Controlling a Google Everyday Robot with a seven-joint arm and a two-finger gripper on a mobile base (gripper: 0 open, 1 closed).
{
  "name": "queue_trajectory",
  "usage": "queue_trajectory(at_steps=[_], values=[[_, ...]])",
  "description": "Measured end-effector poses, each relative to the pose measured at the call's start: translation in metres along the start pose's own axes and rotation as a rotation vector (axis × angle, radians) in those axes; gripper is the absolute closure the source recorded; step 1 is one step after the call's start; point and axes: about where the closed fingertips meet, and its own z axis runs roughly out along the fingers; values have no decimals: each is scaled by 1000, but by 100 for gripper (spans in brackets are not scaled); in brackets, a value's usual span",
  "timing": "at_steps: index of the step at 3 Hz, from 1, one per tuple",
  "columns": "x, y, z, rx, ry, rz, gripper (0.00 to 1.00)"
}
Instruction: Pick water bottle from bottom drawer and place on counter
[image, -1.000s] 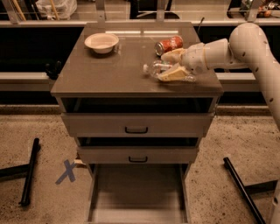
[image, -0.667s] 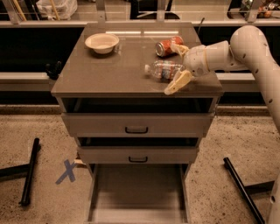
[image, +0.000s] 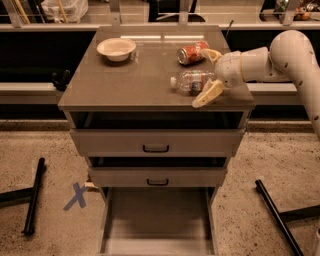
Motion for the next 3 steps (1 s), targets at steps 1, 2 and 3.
queue_trajectory(at_steps=[1,2,3], values=[[-18,-7,-19,52,-5,-70,0],[-35,-11,-31,84,-11,-118,0],[-48,-13,-38,101,-16,-147,0]])
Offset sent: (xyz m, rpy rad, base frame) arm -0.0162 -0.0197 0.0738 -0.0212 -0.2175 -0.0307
